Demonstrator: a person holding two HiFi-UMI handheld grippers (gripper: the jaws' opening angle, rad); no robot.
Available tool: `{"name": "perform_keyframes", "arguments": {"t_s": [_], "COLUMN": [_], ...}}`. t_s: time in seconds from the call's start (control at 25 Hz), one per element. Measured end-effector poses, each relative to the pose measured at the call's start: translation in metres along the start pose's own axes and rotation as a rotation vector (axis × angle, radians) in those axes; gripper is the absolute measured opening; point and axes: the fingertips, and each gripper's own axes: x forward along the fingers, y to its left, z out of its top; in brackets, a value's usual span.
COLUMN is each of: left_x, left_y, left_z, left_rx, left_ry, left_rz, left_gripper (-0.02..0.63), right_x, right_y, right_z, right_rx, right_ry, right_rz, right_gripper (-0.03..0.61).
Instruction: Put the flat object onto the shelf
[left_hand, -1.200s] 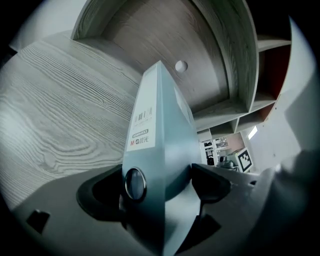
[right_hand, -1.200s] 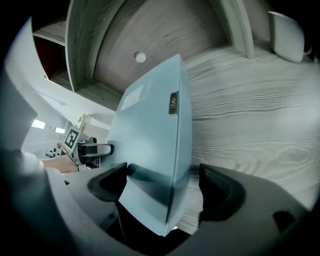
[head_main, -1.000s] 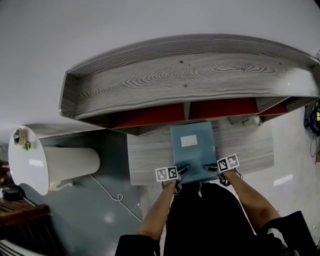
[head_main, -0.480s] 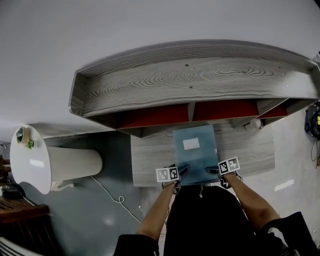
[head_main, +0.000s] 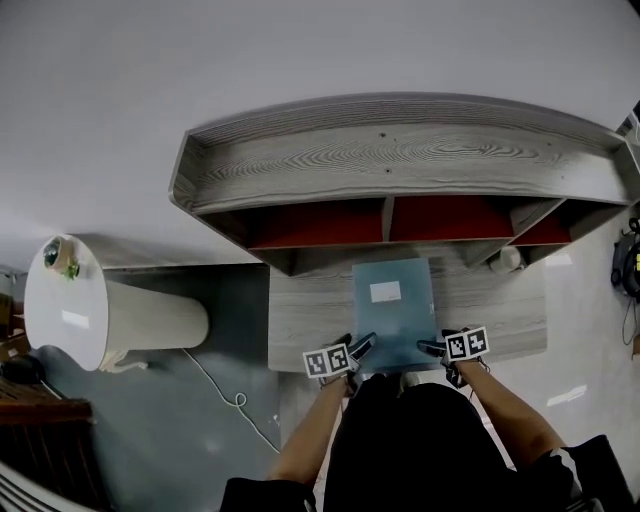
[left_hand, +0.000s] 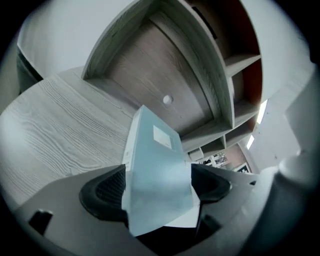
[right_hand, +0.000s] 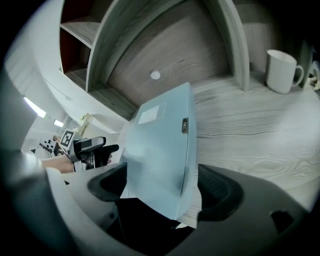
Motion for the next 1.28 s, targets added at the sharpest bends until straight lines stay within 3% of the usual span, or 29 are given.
{"name": "perform_keyframes", "arguments": {"t_s": [0.24,0.48,0.68,0.72,0.8,0.84,0.96,1.04,1.16,1.28], "left_x": [-0.053,-0.097,-0.120,-0.123,-0.129,-0.130,-0.132,-0.136,-0.140,-0.138], "left_y": [-0.044,-0.099,-0.143,-0.151,-0.165,-0.171,-0.187,-0.194,-0.202,-0.216], "left_z": [0.015,0.015,0.001,-0.004,-0.015,-0.021,-0.040,-0.051,-0.062,-0.066], "left_rx": [0.058,0.157,0.208,0.222,0.261,0.277,0.300,0.325,0.422,0.535], "left_ry": [-0.218,-0.370,-0.450,-0.465,-0.496,-0.506,-0.514,-0.519,-0.530,-0.544], "left_rz": [-0.068,-0.083,-0.084,-0.080,-0.063,-0.054,-0.015,0.027,0.106,0.159], "left_gripper": [0.390,0.388,0.378,0.356,0.148,0.109,0.084,0.037,0.026,0.020], "right_x": [-0.050,-0.110,-0.159,-0.168,-0.185,-0.192,-0.210,-0.222,-0.244,-0.267], "right_y": [0.022,0.043,0.066,0.068,0.070,0.070,0.064,0.058,0.048,0.041], "right_z": [0.007,0.024,0.036,0.038,0.040,0.039,0.038,0.037,0.039,0.035], "right_rx": [-0.031,0.052,-0.077,-0.094,-0.117,-0.127,-0.159,-0.179,-0.194,-0.235], "right_ry": [-0.170,-0.326,-0.400,-0.419,-0.451,-0.464,-0.504,-0.546,-0.643,-0.700], "right_rz": [0.039,0.070,0.074,0.079,0.088,0.088,0.081,0.074,0.026,-0.039], "right_gripper": [0.428,0.344,0.324,0.313,0.267,0.250,0.216,0.161,0.009,0.000]}}
